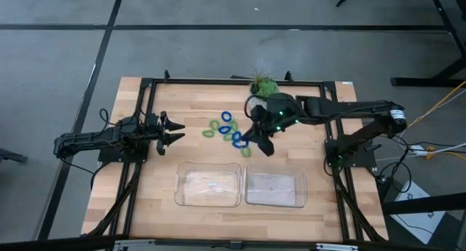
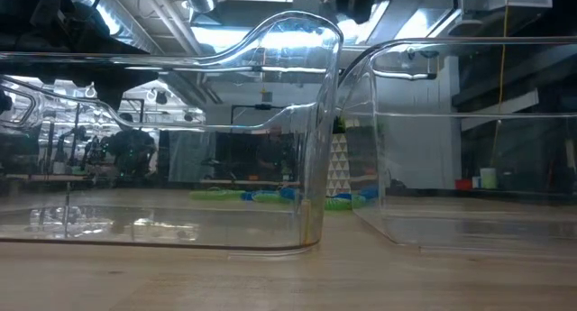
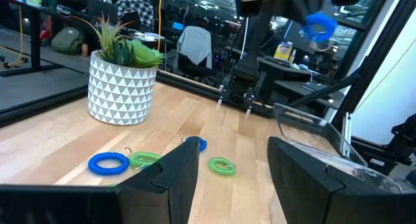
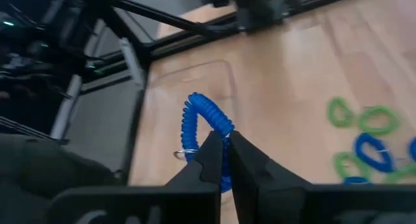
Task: Sort spring keychains
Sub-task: Put the blue spring keychain into the right transparent bin
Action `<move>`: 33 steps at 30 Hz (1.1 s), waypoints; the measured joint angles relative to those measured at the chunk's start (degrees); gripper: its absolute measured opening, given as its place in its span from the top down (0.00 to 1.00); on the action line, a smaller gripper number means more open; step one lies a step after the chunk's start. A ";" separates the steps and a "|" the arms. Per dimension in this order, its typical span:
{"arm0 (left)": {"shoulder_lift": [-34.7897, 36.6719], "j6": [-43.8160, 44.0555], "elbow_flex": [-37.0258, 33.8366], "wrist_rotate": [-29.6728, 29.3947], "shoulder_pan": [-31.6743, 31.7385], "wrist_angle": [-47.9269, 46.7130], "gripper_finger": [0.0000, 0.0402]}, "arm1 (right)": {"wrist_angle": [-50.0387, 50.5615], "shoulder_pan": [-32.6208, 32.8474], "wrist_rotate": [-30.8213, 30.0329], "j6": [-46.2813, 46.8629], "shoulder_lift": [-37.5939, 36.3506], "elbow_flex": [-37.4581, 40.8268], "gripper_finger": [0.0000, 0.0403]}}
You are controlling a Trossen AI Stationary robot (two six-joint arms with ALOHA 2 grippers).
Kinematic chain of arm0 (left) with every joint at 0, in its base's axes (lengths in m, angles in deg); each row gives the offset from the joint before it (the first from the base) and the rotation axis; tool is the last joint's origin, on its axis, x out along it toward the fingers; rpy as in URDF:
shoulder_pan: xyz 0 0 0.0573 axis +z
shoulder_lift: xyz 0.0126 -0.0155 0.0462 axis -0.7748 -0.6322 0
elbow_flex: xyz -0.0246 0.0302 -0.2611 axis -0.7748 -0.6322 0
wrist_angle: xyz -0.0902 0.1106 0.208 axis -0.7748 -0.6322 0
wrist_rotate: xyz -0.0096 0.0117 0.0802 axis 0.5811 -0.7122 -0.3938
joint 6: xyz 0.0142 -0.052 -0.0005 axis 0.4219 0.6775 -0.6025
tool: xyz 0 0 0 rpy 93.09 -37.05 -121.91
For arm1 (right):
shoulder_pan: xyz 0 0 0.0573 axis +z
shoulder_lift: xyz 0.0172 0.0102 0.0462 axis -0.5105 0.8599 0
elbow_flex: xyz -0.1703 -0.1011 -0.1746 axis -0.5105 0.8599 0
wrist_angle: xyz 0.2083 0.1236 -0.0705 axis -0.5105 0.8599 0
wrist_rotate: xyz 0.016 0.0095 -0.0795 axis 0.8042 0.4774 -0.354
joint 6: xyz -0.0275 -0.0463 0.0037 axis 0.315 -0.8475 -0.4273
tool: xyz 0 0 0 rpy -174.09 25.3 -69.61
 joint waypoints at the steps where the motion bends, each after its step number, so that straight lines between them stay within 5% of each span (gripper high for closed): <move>1: 0.00 0.03 -0.02 0.02 0.00 0.00 0.56 | 0.04 0.75 -0.02 1.24 -0.41 0.00 0.97; 21: 0.00 0.02 0.00 0.00 0.02 0.00 0.56 | 10.49 11.82 6.33 20.80 -2.83 0.02 0.97; 33: -0.01 0.02 -0.01 0.00 0.02 0.00 0.56 | 28.99 16.48 5.83 7.23 -2.83 0.07 0.97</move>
